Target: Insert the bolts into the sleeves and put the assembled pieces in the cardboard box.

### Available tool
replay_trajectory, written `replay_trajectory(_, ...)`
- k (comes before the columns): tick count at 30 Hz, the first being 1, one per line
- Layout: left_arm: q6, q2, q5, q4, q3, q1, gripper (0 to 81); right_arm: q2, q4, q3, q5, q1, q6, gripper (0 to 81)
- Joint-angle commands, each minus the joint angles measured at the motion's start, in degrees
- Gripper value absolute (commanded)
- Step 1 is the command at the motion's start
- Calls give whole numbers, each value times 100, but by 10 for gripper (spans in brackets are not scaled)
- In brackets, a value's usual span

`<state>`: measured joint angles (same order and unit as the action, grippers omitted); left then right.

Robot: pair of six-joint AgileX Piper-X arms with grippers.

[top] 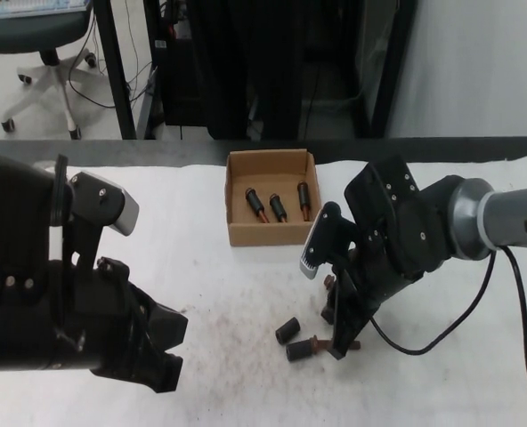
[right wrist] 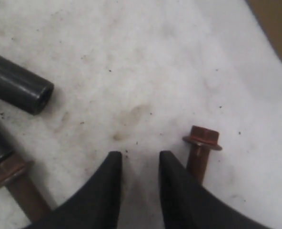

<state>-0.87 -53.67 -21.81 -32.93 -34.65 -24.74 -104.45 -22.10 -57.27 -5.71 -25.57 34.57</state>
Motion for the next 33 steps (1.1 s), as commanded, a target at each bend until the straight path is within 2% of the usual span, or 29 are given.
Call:
replay_trajectory(1,-51,-5,32,17,-13,-21,3,288,7,26,15,31,-348,258)
replay_trajectory(11,-51,-5,32,17,-13,-21,3,1007,-105,26,-64,31,-465,258)
replay_trajectory(17,-51,-5,32,17,-13,-21,3,829,-1008,-44,-49,106,-269,256)
replay_trajectory(22,-40,-5,32,17,-13,-21,3,633,-2148,-707,284,252,-138,199)
replay_trajectory(30,-40,-5,32,79,-13,-21,3,284,-2425,-1985,293,455,-342,197)
replay_trajectory(33,-40,-5,32,147,-13,-21,3,-94,-2909,-2446,284,560,-339,197)
